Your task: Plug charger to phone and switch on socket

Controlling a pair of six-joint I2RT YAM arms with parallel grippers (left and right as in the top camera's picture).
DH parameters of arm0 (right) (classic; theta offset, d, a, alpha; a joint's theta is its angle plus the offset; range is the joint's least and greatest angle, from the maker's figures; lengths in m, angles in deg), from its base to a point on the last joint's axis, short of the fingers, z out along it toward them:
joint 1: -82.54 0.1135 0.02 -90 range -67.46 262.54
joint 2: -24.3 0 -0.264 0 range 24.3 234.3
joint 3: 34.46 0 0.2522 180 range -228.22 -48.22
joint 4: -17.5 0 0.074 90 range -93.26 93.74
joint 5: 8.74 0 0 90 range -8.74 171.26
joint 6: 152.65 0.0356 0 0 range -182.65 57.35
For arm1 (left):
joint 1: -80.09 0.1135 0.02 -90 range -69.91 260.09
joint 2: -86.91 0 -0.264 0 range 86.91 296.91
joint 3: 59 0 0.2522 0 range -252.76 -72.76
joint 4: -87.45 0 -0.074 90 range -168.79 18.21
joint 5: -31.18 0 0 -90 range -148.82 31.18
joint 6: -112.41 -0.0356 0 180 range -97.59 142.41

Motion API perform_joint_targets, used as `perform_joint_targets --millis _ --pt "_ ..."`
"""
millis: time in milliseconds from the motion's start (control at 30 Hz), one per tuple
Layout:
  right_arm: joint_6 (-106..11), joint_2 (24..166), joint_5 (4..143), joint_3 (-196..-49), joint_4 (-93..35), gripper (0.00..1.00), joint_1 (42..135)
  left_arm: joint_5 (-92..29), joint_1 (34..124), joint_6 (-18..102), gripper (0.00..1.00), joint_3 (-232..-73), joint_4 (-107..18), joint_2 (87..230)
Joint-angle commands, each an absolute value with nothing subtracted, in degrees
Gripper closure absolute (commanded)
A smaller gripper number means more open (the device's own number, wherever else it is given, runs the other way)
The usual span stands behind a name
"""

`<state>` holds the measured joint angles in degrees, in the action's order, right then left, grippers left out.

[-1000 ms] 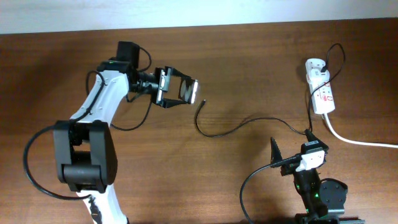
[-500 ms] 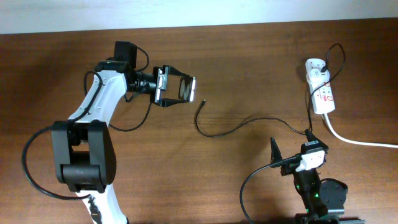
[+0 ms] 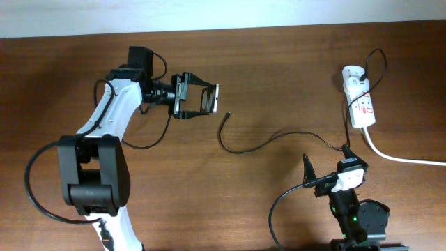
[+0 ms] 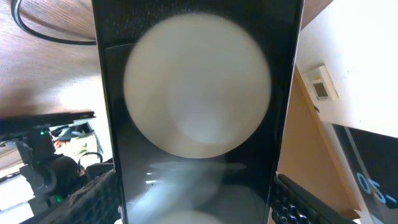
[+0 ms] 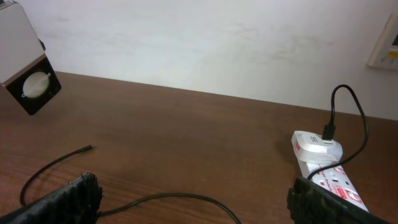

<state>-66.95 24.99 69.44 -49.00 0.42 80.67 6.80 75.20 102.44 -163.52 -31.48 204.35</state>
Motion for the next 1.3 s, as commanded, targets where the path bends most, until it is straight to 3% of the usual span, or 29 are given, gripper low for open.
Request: perform_joint_targets --millis 0,1267 --pt "-66.66 24.66 69.73 -48.54 0.32 0.01 81.09 9.36 75.49 103.44 0.93 -165.10 -31.61 204.20" --pt "-66.69 24.66 69.73 -48.54 0.32 0.02 81.09 8.88 75.49 103.40 0.96 -165.08 -31.61 204.20"
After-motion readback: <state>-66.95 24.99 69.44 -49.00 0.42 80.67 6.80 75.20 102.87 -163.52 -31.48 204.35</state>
